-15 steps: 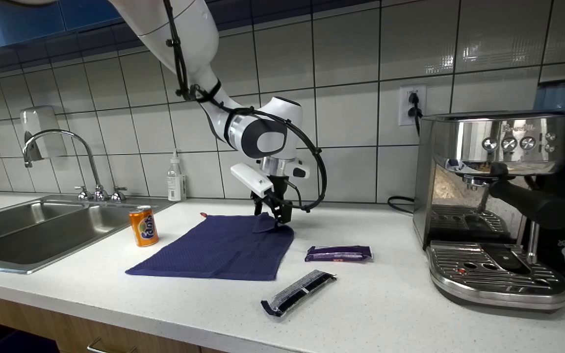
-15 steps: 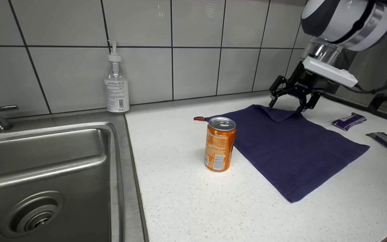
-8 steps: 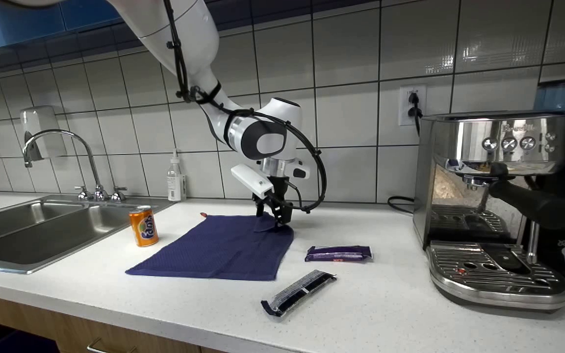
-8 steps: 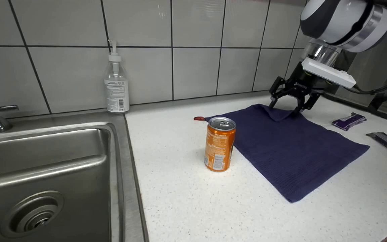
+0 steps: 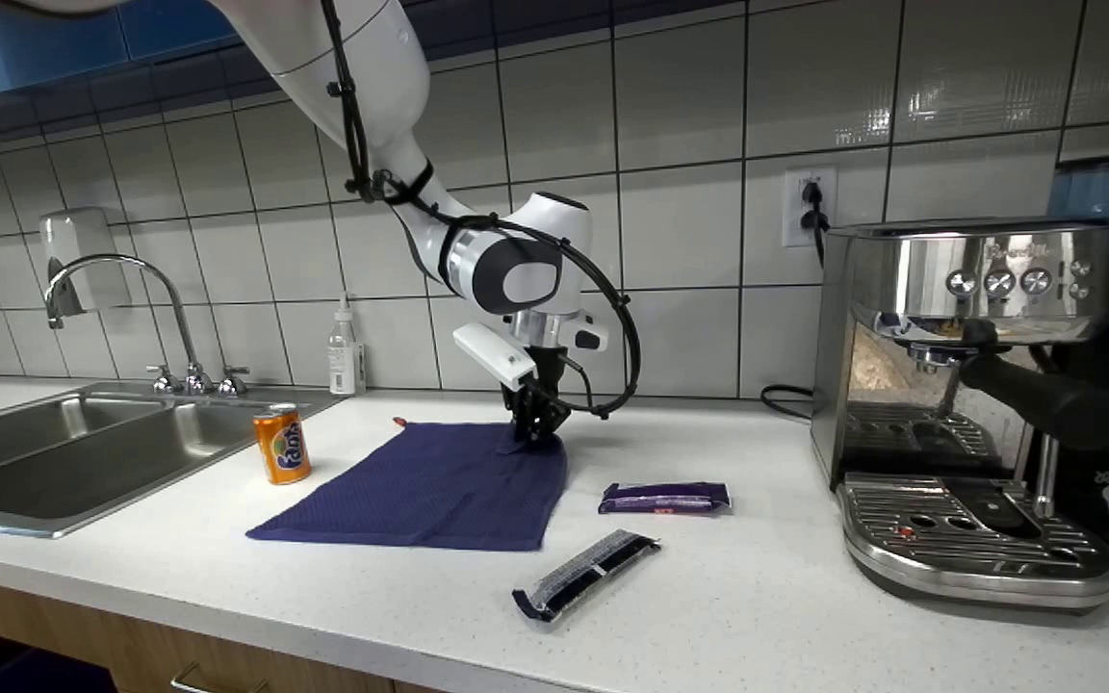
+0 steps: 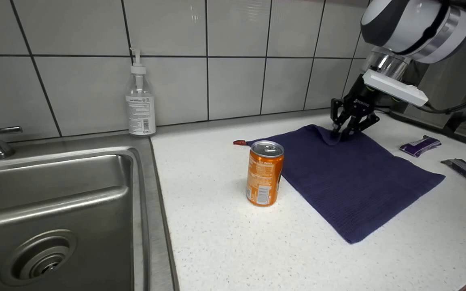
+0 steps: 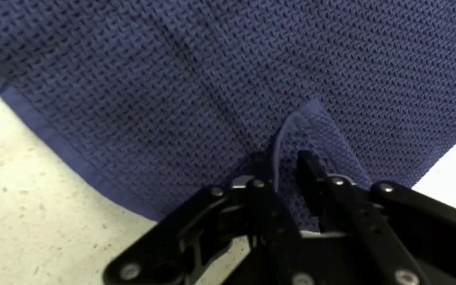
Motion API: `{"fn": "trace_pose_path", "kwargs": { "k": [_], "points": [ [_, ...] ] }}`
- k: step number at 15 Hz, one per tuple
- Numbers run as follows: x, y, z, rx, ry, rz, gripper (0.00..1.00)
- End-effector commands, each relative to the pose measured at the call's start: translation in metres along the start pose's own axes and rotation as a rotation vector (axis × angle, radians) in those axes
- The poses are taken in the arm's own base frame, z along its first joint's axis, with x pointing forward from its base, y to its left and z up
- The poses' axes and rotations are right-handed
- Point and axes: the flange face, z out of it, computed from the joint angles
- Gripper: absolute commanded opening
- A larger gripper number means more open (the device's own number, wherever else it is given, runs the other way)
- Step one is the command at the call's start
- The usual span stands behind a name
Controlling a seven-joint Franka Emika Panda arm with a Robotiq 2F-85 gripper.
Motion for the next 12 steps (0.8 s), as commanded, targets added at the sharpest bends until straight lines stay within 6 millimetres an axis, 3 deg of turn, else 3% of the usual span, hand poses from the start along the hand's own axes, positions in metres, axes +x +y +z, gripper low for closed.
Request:
{"fn": "trace_pose_path", "kwargs": {
  "k": [1,5,12],
  "points": [
    [0.006,0.000,-0.002,0.012,0.013,0.024,0.03],
    [0.007,0.004,-0.006,0.013,0.017,0.028,0.01],
    [0.006,0.014,-0.034,0.042,0.024,0.032,0.00]
  ]
}}
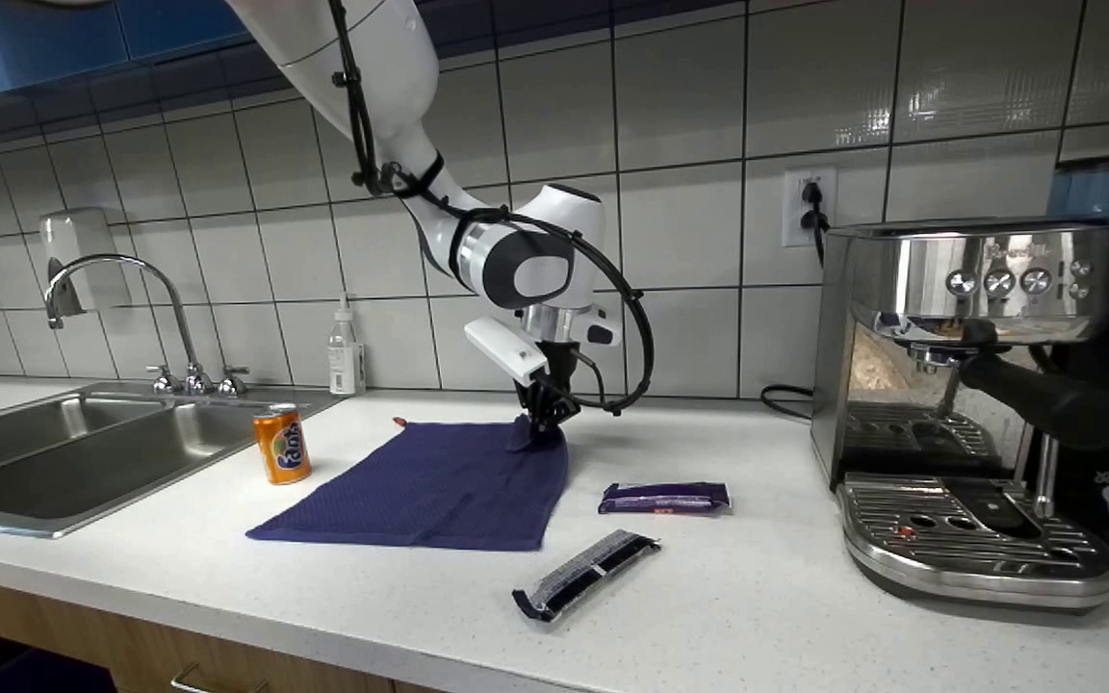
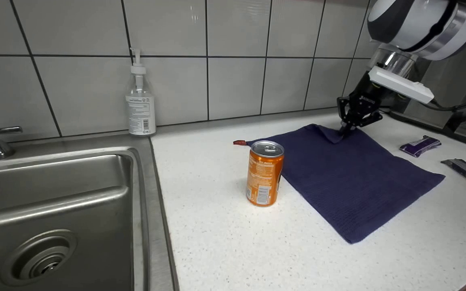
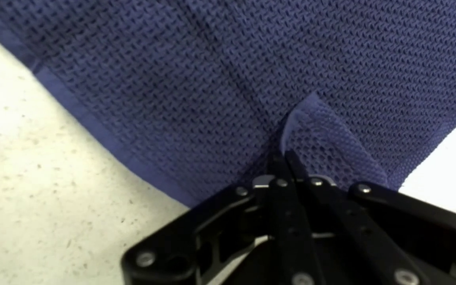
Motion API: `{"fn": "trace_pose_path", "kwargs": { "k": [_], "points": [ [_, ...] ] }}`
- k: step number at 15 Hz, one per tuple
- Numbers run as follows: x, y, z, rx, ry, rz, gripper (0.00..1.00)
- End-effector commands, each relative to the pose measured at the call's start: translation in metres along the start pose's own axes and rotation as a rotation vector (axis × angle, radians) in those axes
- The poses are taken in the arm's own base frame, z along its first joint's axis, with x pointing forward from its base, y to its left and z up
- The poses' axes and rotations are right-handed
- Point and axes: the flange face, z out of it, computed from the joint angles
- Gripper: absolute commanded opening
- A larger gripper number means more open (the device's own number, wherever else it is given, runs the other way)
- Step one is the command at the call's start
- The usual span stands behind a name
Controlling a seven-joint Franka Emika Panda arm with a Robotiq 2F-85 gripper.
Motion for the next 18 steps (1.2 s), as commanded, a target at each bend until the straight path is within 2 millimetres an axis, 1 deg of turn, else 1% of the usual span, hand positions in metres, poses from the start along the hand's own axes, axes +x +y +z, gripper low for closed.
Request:
{"fn": "trace_pose_path", "kwargs": {
  "k": [1,4,9,12,18],
  "points": [
    [-0.001,0.000,-0.026,0.040,0.009,0.007,0.01],
    [-0.004,-0.001,-0.039,0.042,0.022,-0.008,0.00],
    [-0.016,-0.006,-0.054,0.047,0.033,-0.010,0.00],
    [-0.028,-0.010,-0.059,0.045,0.028,-0.008,0.00],
    [-0.059,-0.021,-0.065,0.062,-0.001,0.010,0.00]
  ]
}}
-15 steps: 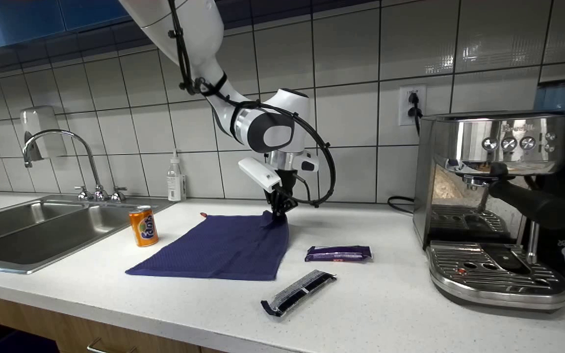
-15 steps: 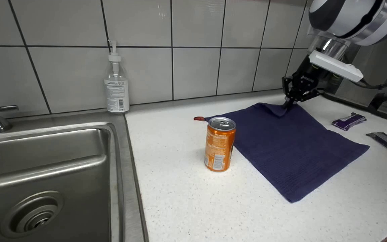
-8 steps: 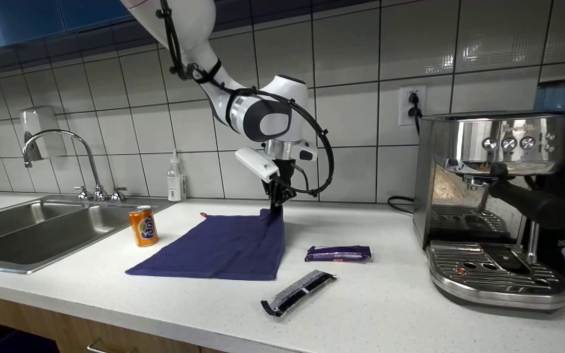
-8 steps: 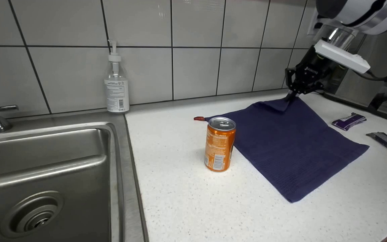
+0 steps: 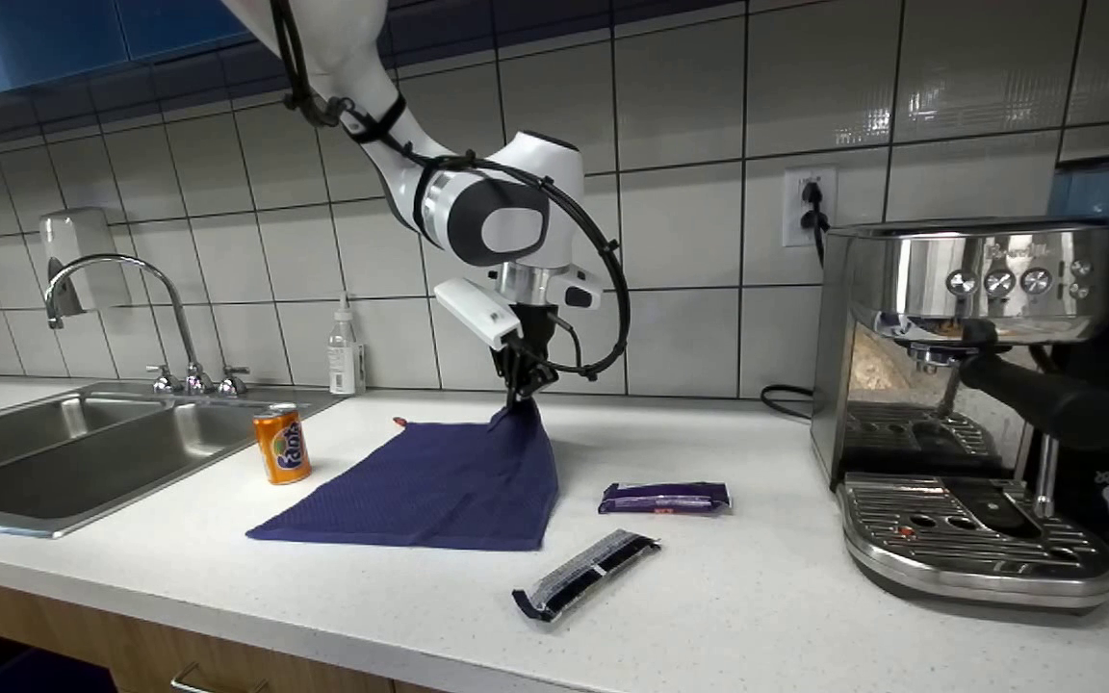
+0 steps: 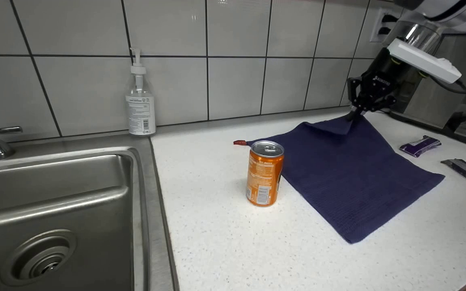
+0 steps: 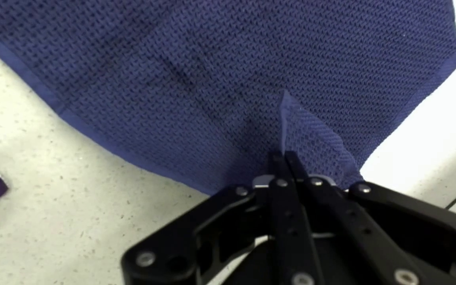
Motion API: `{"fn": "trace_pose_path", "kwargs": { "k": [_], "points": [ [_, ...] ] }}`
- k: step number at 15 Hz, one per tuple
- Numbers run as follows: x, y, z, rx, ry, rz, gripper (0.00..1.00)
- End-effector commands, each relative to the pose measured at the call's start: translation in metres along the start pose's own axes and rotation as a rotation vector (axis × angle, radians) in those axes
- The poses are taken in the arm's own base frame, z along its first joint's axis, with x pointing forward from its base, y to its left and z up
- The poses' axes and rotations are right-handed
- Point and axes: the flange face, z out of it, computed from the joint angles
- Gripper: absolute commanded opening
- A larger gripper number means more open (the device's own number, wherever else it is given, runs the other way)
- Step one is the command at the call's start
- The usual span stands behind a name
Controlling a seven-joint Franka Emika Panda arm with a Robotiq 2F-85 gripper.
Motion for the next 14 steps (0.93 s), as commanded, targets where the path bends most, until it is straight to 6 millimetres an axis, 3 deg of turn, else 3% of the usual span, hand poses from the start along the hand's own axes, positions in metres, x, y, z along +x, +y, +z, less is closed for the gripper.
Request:
{"fn": "trace_pose_path", "kwargs": {
  "k": [1,8,14],
  "points": [
    [-0.029,-0.009,-0.013,0.030,-0.025,0.031,0.00],
    [-0.064,-0.023,-0.008,0.071,-0.074,0.069,0.00],
    [-0.076,-0.034,-0.012,0.116,-0.140,0.057,0.00]
  ]
}}
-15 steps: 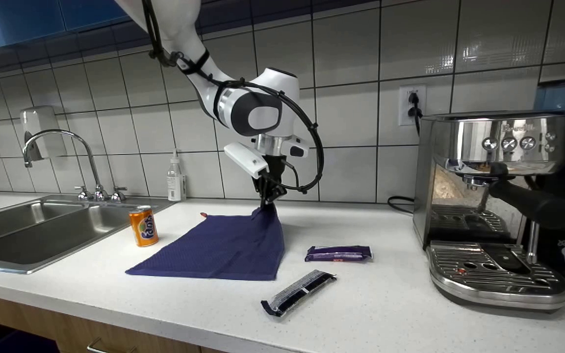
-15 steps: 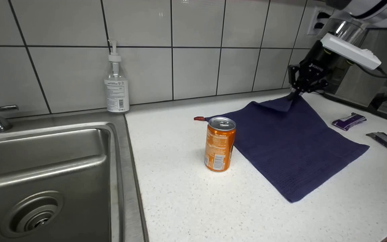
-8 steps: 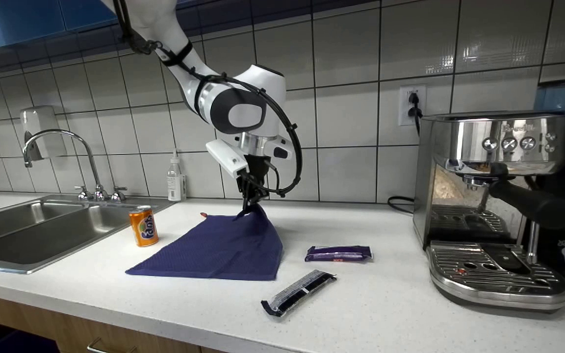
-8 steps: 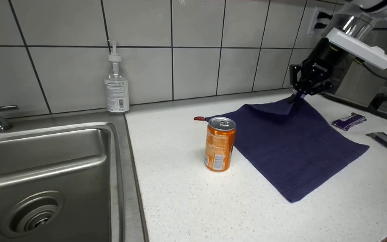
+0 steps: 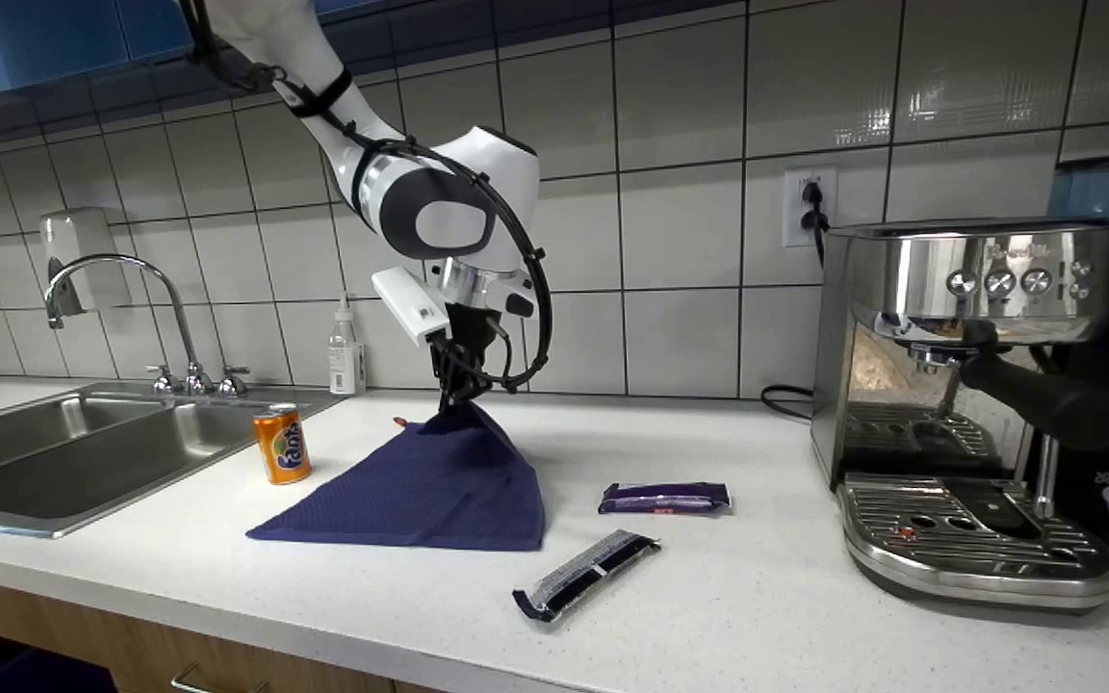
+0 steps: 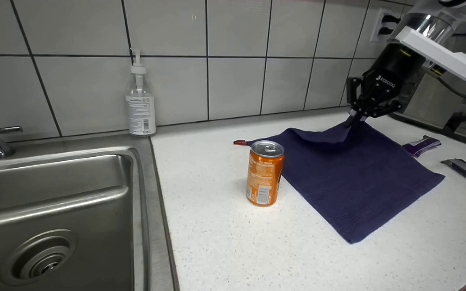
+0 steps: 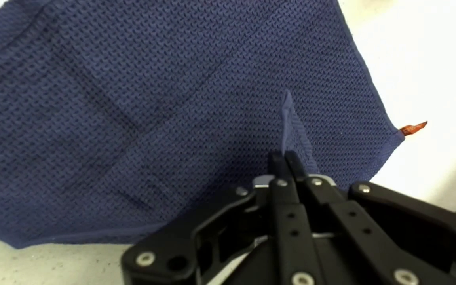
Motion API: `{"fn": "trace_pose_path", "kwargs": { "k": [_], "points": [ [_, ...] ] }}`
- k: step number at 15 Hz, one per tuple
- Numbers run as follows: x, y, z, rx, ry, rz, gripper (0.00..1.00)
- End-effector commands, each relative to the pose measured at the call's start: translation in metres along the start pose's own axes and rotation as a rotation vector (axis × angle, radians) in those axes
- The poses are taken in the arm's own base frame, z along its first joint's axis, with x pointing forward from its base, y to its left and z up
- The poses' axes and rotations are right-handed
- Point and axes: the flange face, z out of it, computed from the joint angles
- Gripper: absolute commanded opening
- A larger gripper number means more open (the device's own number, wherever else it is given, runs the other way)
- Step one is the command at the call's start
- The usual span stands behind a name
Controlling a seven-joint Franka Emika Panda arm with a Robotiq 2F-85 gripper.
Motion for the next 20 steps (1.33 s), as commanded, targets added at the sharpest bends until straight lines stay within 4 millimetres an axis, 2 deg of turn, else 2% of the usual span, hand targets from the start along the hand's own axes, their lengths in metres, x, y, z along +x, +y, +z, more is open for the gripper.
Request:
{"fn": "trace_pose_path", "kwargs": {
  "k": [1,10,20],
  "points": [
    [-0.014,-0.007,-0.013,0.047,-0.042,0.004,0.00],
    [-0.038,-0.016,-0.017,0.081,-0.116,0.008,0.00],
    [-0.090,-0.025,-0.011,0.127,-0.140,0.070,0.00]
  ]
}}
